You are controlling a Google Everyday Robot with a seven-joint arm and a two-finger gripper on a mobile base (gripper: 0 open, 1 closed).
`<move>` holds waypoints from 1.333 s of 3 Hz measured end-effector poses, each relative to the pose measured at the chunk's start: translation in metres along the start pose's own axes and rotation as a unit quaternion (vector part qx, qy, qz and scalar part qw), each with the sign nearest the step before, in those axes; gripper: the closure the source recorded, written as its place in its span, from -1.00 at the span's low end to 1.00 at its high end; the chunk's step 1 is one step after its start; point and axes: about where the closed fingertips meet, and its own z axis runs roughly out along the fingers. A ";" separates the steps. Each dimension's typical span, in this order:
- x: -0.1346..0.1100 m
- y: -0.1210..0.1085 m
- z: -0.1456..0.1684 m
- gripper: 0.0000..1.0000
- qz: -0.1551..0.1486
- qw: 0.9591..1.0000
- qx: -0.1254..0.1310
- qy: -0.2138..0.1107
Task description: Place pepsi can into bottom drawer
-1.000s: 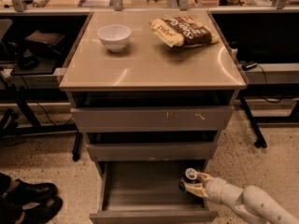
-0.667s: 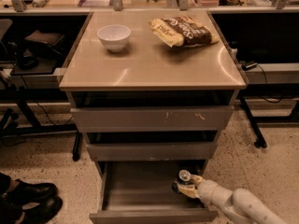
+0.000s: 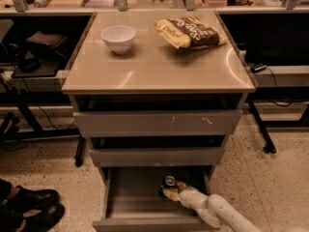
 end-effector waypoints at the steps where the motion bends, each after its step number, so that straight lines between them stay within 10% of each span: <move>1: 0.035 -0.015 0.017 1.00 0.003 0.999 0.028 0.030; 4: 0.031 -0.014 0.015 -0.31 0.003 0.999 0.028 0.030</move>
Offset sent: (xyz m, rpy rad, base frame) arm 0.0043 -0.0020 -0.0421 -0.0599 0.0411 -0.0351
